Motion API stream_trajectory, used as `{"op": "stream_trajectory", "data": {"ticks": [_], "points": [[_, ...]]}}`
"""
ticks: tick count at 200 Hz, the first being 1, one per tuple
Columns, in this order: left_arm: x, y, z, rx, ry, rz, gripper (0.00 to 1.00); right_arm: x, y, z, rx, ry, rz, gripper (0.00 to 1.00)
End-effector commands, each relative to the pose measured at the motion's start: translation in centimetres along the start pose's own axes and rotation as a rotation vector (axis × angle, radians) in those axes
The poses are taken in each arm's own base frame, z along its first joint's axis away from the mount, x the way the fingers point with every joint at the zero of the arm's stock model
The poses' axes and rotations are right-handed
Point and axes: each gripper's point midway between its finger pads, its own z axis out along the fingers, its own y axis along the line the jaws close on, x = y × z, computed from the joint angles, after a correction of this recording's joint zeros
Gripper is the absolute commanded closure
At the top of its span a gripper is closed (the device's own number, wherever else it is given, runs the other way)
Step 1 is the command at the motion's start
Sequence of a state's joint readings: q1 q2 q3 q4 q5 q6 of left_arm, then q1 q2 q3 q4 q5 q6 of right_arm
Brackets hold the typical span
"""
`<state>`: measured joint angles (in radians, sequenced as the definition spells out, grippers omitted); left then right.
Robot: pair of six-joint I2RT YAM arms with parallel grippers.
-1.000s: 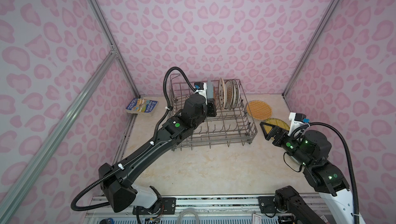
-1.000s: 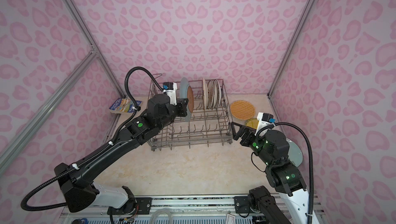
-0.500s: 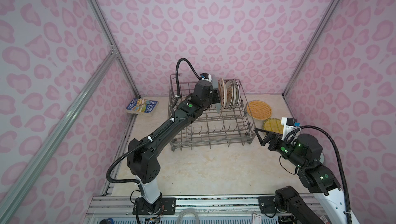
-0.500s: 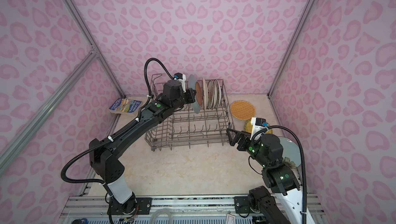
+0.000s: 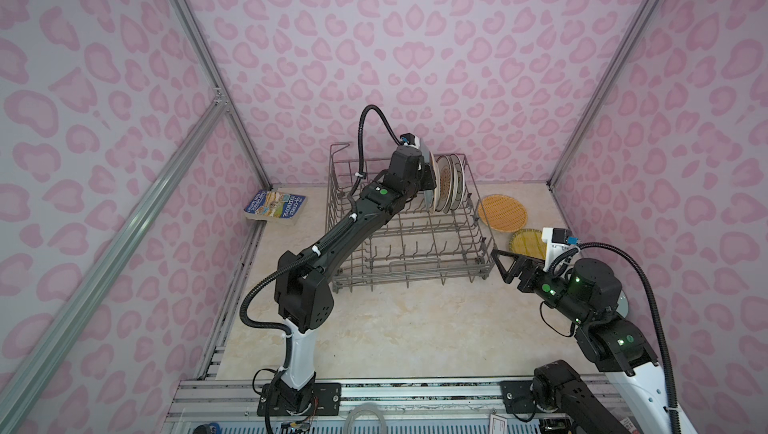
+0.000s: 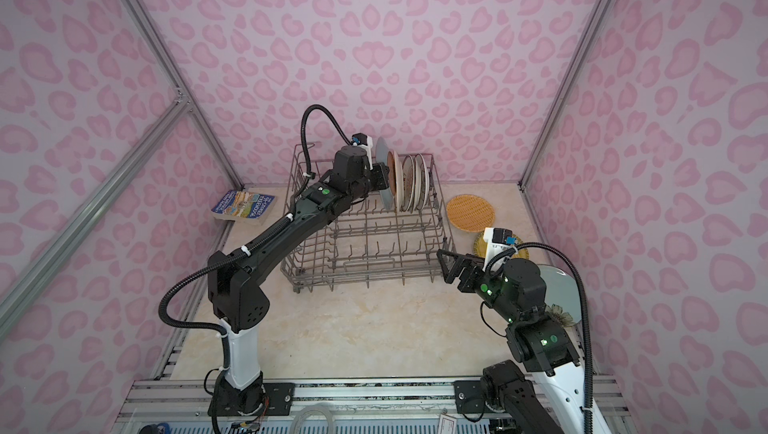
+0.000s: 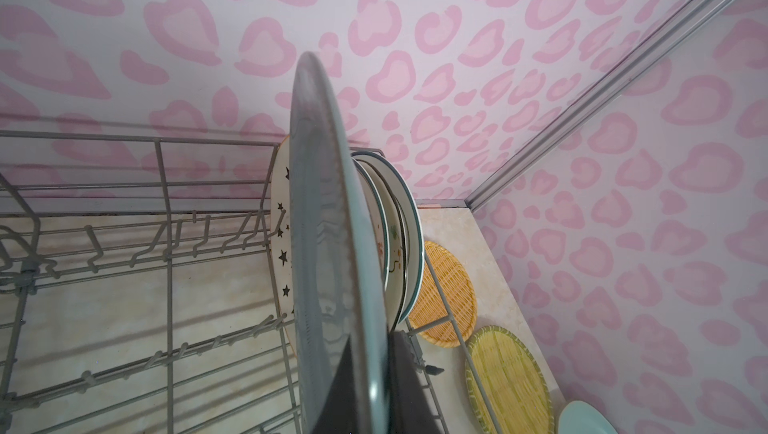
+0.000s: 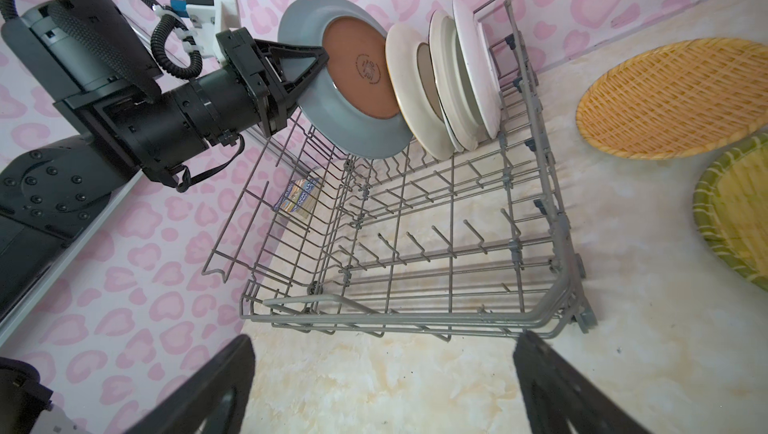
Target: Load the plates into the dish rack
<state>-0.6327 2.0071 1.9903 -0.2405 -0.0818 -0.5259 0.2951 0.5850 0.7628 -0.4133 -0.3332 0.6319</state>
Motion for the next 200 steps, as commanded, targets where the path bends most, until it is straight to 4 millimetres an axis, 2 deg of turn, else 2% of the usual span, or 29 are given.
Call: {"op": "stream_trajectory", "data": {"ticks": [1, 26, 84, 112, 136, 165, 200], "points": [[-2.9, -1.1, 0.1, 0.044, -0.104, 0.004, 0.96, 0.4, -0.4, 0.8, 0.004, 0.022, -0.010, 0.03], [-2.6, -0.5, 0.8, 0.023, -0.104, 0.006, 0.96, 0.9, -0.5, 1.7, -0.002, 0.053, 0.002, 0.03], [-0.8, 0.8, 2.8, 0.025, -0.070, -0.042, 0.96, 1.3, -0.9, 2.1, 0.005, 0.059, 0.014, 0.03], [-0.8, 1.3, 2.4, 0.018, -0.087, -0.065, 0.96, 2.2, -1.2, 3.3, -0.018, 0.084, 0.051, 0.04], [-0.7, 1.6, 2.5, 0.018, -0.083, -0.091, 0.96, 2.3, -1.4, 3.3, -0.007, 0.084, 0.053, 0.04], [-2.3, 1.9, 0.9, 0.000, -0.136, -0.140, 0.96, 1.9, -1.1, 2.8, -0.008, 0.080, 0.035, 0.04], [-3.5, 1.0, -0.4, 0.065, -0.171, -0.206, 0.96, 1.9, -1.1, 2.5, -0.010, 0.069, 0.034, 0.04]]}}
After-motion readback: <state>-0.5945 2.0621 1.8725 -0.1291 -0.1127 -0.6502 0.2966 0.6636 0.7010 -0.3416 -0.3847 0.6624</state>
